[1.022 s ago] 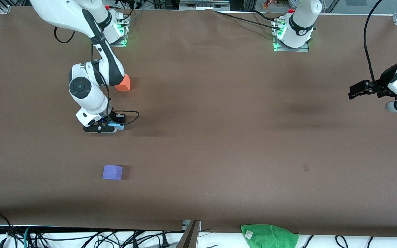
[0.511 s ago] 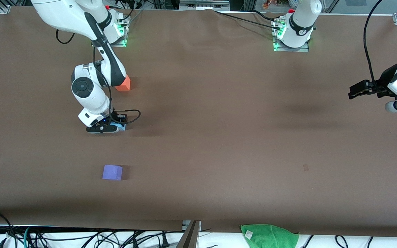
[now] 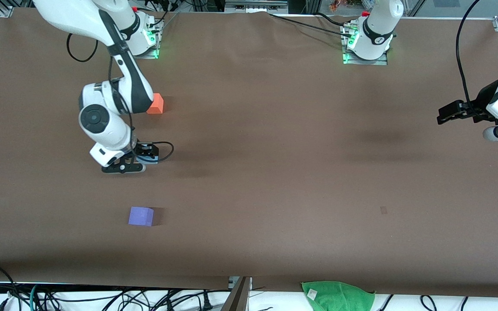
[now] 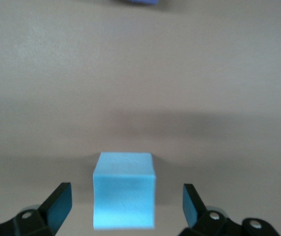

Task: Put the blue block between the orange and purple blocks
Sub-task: 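Lower the cube between the orange and violet cubes with the right gripper, then open the right gripper and lift it away from the cube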

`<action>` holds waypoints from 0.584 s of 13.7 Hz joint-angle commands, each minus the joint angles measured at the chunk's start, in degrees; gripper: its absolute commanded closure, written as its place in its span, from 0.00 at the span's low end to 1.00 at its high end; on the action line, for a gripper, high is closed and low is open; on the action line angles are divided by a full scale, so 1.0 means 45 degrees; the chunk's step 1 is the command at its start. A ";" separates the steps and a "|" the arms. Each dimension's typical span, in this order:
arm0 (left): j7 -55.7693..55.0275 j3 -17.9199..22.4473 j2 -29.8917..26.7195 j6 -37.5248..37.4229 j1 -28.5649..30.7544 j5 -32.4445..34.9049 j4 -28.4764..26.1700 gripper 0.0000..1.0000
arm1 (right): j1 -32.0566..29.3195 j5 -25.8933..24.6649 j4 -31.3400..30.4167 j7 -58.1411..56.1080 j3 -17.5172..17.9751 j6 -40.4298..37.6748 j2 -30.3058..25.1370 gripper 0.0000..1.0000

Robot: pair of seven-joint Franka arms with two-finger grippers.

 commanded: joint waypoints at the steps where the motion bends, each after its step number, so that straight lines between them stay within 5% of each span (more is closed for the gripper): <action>1: -0.0103 0.0024 -0.0103 0.0166 -0.0038 -0.0149 -0.0150 0.00 | -0.0056 0.0219 0.1229 -0.1116 -0.0353 -0.2362 -0.0980 0.00; 8: -0.0122 0.0024 -0.0103 0.0030 -0.0038 -0.0149 -0.0150 0.00 | -0.0095 0.0180 0.6361 -0.2233 -0.1312 -0.9373 -0.1218 0.00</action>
